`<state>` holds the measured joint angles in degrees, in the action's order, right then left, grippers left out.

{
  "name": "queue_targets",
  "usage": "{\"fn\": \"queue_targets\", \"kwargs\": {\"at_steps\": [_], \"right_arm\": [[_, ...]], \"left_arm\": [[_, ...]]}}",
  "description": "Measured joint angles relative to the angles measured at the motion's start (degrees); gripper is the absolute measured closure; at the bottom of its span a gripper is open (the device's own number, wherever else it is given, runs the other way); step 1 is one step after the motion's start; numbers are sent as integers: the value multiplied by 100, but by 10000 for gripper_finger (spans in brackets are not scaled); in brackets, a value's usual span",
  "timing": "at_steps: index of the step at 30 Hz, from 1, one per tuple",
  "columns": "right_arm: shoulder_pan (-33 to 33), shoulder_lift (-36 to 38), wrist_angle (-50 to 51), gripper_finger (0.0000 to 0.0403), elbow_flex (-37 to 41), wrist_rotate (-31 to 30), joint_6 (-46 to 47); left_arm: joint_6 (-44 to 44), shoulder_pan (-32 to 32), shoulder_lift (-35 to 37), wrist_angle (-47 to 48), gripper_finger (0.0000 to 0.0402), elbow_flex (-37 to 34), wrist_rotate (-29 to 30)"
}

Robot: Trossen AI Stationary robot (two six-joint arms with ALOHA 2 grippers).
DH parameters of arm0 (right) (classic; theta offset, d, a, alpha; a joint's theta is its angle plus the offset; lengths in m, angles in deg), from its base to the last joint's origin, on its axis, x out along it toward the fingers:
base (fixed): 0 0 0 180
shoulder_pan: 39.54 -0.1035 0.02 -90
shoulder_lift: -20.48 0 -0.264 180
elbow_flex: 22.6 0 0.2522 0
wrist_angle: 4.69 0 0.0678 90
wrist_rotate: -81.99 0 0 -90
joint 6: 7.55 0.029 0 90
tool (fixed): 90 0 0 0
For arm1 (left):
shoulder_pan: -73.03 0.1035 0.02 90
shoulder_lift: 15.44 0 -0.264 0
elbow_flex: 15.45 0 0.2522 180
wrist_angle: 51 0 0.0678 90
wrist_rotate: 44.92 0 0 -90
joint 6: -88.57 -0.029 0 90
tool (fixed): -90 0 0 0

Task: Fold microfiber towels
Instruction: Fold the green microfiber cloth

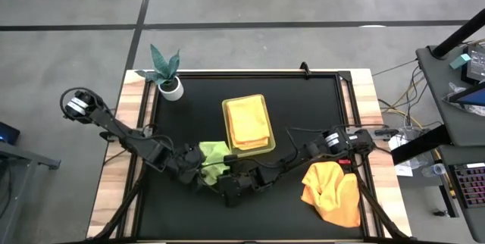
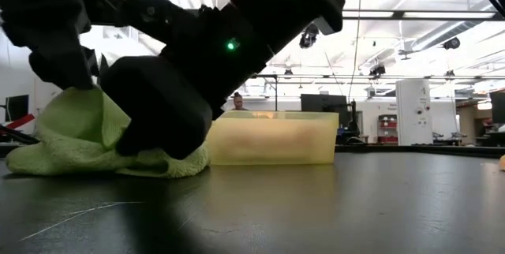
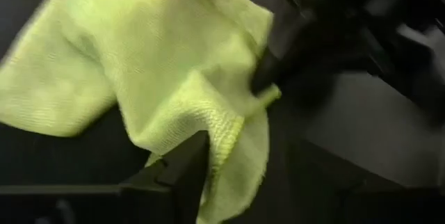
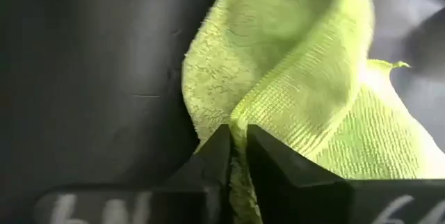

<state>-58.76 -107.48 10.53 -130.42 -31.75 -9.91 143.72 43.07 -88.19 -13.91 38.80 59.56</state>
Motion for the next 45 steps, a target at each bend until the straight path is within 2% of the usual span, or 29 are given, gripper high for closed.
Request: {"fn": "queue_targets", "kwargs": {"at_steps": [4,8,11,14,18,20,27,33,35,40,45], "right_arm": [[15,0,-82,327,12,-11,27],[11,0,-341,295,13,-11,-100],[11,0,-362,287,15,-8,-149],[24,0,-213,310,15,-14,-117],[37,-2,-143,381,21,-22,-206],[38,-2,-149,389,22,-26,-263],[-10,480,177,394,26,-15,-640],[-2,1154,1338,394,28,620,-289],[-3,1311,1573,394,82,659,-135],[-145,1501,1607,394,275,670,138],[-209,1379,1517,392,432,715,393]], "left_arm": [[1,-35,0,15,204,0,-92],[0,-35,0,15,201,0,-94],[2,-35,0,16,201,0,-89],[0,-35,0,17,201,0,-81],[0,-35,0,17,201,0,-64],[0,-35,0,17,201,0,-59],[-82,-35,0,-11,200,0,-55],[-365,-35,0,-20,200,0,116],[-447,-35,0,-26,200,0,252],[-455,-75,0,-192,204,0,334],[-593,-172,-141,-798,224,2,332]]}}
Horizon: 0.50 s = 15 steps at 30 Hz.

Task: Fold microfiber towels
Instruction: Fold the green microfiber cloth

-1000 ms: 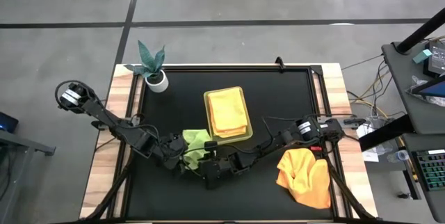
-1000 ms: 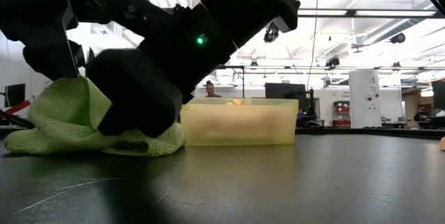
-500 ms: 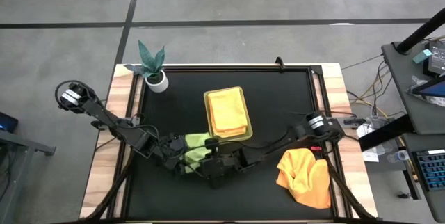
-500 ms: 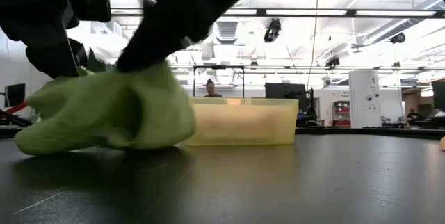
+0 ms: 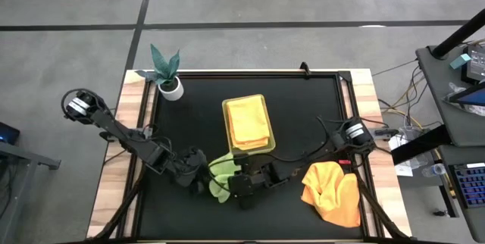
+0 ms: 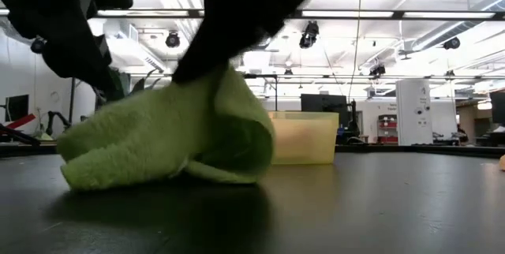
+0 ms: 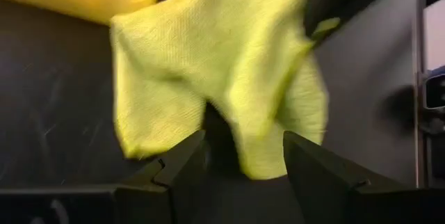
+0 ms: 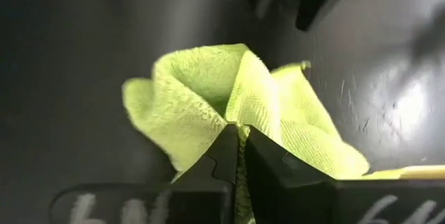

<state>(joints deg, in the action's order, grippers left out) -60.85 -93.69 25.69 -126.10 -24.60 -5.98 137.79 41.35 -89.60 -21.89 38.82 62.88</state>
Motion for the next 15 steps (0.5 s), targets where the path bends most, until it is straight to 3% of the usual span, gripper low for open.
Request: {"fn": "queue_targets", "kwargs": {"at_steps": [8,15], "right_arm": [[21,-306,-488,324,153,-61,214],[23,-228,-460,253,130,-147,78]], "left_arm": [[-993,-42,-963,-1417,227,56,91],[-1101,-43,-1517,-1096,201,223,611]]}}
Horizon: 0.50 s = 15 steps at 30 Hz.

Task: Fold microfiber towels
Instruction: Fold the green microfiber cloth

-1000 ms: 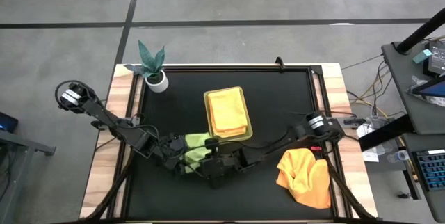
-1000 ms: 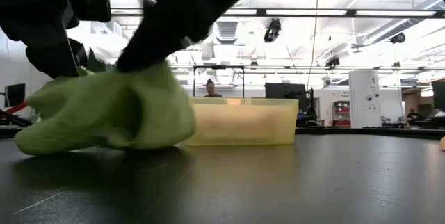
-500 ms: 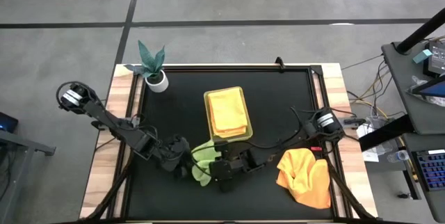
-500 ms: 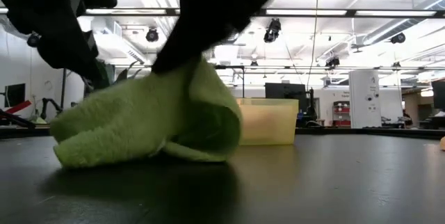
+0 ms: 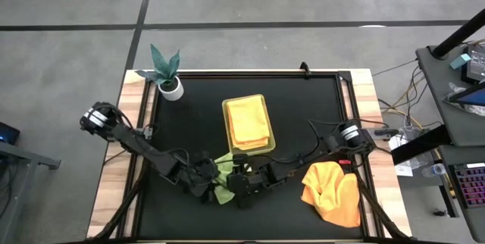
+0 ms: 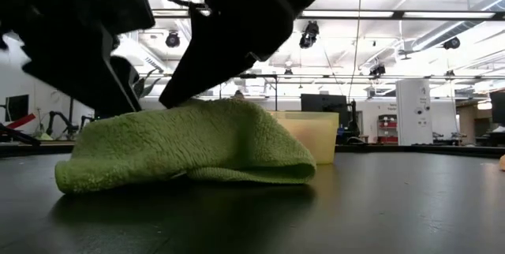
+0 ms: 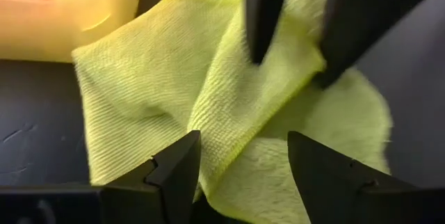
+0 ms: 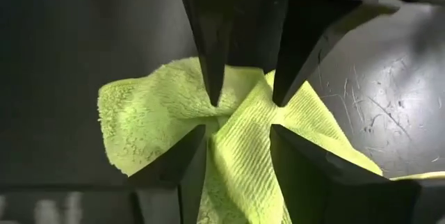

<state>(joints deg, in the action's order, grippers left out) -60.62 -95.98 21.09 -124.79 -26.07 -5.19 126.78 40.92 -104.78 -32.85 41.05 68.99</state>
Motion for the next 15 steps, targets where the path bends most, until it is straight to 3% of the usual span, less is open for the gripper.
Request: {"fn": "queue_targets", "kwargs": {"at_steps": [15], "right_arm": [[118,-11,172,279,76,-42,-155]], "left_arm": [[188,5,-184,60,195,-2,176]]}}
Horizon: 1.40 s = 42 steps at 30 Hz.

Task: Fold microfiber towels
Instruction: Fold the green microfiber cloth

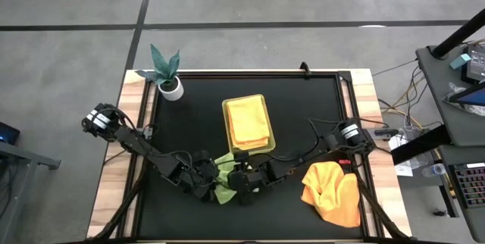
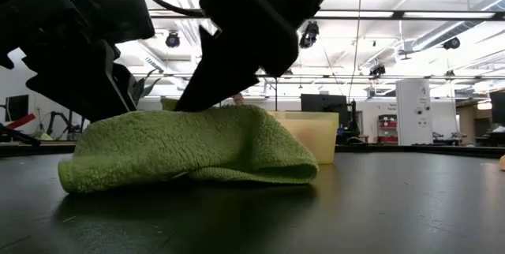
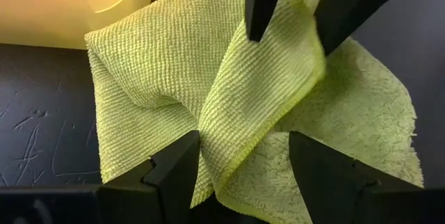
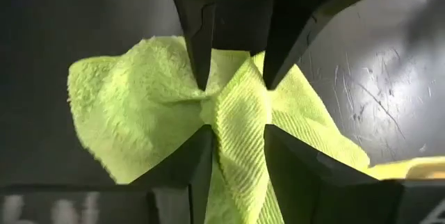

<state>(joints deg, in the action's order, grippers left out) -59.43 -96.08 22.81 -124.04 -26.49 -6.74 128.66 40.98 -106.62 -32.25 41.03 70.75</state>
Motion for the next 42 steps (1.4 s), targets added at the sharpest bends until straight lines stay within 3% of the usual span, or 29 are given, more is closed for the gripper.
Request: {"fn": "queue_targets", "kwargs": {"at_steps": [4,9,12,23,35,42], "right_arm": [[32,-205,-215,300,0,50,-154],[46,-353,-456,379,11,55,-375],[44,-240,-508,391,11,49,-382],[-60,906,16,395,11,50,-611],[-62,2003,503,395,9,48,-597],[-59,2502,776,395,9,-110,-560]], "left_arm": [[0,7,3,2,195,-7,0],[-2,7,5,-10,195,-6,-2],[-2,7,19,-18,195,0,-2],[-61,15,264,-21,195,13,30],[-916,33,907,-328,193,42,481],[-1356,33,1264,-518,136,31,640]]}}
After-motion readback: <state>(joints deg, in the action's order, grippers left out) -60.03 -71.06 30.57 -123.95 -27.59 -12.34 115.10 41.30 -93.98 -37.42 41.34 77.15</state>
